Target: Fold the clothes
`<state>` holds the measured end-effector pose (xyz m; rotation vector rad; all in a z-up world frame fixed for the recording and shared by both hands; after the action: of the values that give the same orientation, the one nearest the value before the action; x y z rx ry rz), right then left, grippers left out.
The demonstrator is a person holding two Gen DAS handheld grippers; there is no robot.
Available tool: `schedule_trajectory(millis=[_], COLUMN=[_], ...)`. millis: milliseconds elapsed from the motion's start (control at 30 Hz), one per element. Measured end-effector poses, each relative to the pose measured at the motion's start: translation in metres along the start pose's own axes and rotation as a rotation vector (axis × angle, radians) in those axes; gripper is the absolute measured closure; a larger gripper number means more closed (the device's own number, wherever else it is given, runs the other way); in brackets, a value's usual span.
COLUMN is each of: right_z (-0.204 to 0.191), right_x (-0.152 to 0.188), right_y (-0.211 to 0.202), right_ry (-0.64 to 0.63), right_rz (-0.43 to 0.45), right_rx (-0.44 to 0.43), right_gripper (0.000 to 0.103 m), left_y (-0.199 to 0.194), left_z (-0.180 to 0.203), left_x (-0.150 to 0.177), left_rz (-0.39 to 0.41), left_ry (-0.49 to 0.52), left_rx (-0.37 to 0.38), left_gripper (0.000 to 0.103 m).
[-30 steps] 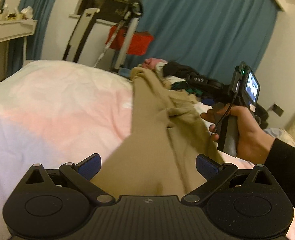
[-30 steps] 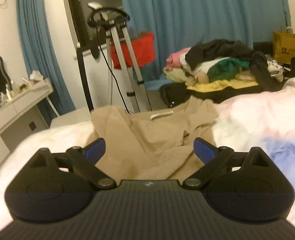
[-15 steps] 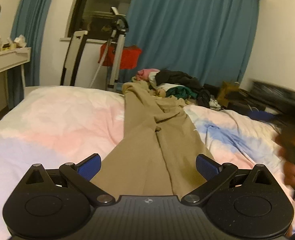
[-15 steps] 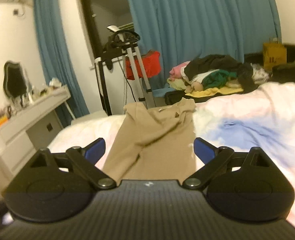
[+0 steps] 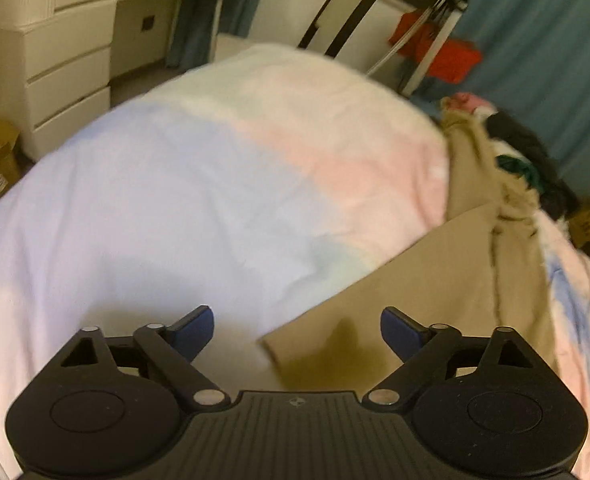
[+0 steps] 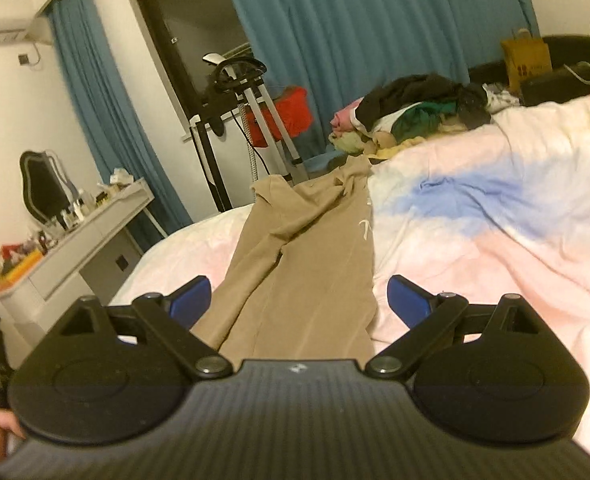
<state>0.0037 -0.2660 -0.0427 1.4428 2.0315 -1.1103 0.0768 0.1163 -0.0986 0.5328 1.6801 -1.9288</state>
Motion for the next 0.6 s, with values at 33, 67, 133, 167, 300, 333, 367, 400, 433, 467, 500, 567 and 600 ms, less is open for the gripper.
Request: schedule_trajectory(millis=[33, 67, 133, 167, 300, 333, 367, 400, 433, 467, 500, 567, 600], right_z=[0.002, 0.003, 0.005, 0.006, 0.013, 0.014, 0.014, 0.014, 0.014, 0.013, 0.012, 0.013, 0.013], right_x=[0.0, 0.001, 0.002, 0.002, 0.001, 0.001, 0.001, 0.002, 0.002, 0.002, 0.002, 0.002, 0.002], right_y=[0.0, 0.0, 0.001, 0.001, 0.001, 0.0, 0.0, -0.001, -0.001, -0.002, -0.002, -0.004, -0.005], right_ry=[0.008, 0.014, 0.021, 0.02, 0.016, 0.017, 0.016, 0.014, 0.011, 0.009, 0.007, 0.011, 0.013], right_rz=[-0.001, -0.003, -0.008, -0.005, 0.003, 0.002, 0.002, 0.002, 0.004, 0.006, 0.008, 0.01, 0.011], right_rx=[-0.002, -0.003, 0.005, 0.015, 0.047, 0.049, 0.05, 0.049, 0.048, 0.046, 0.044, 0.04, 0.038], right_gripper=[0.007, 0.007, 0.007, 0.007, 0.007, 0.007, 0.007, 0.007, 0.007, 0.007, 0.007, 0.007, 0.007], left_y=[0.004, 0.007, 0.012, 0.014, 0.019, 0.018, 0.014, 0.008, 0.003, -0.003, -0.008, -0.029, -0.041], left_z=[0.001, 0.002, 0.007, 0.009, 0.017, 0.019, 0.021, 0.024, 0.028, 0.031, 0.034, 0.047, 0.054], left_x=[0.003, 0.005, 0.007, 0.008, 0.01, 0.011, 0.011, 0.011, 0.011, 0.011, 0.011, 0.013, 0.016], left_rz=[-0.017, -0.032, -0.036, -0.035, -0.025, -0.014, 0.002, 0.019, 0.037, 0.055, 0.073, 0.141, 0.18], left_ry=[0.008, 0.018, 0.056, 0.078, 0.157, 0.169, 0.186, 0.206, 0.225, 0.244, 0.264, 0.329, 0.365], left_rx=[0.001, 0.005, -0.028, -0.048, -0.115, -0.113, -0.111, -0.108, -0.105, -0.103, -0.1, -0.08, -0.067], left_gripper=[0.015, 0.018, 0.027, 0.029, 0.055, 0.069, 0.077, 0.093, 0.098, 0.099, 0.1, 0.1, 0.1])
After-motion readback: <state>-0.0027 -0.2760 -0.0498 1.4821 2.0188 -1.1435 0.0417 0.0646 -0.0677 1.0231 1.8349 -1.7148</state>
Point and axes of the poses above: each gripper's, at about its wrist camera, not at the fingertips, and y roughly the way its jaws point, z to its right, x to its underside, the point moved 4 cm from there along y, roughly the way its jaws point, and after that the axes turned 14 degrees about y, right-handed, at the moved point
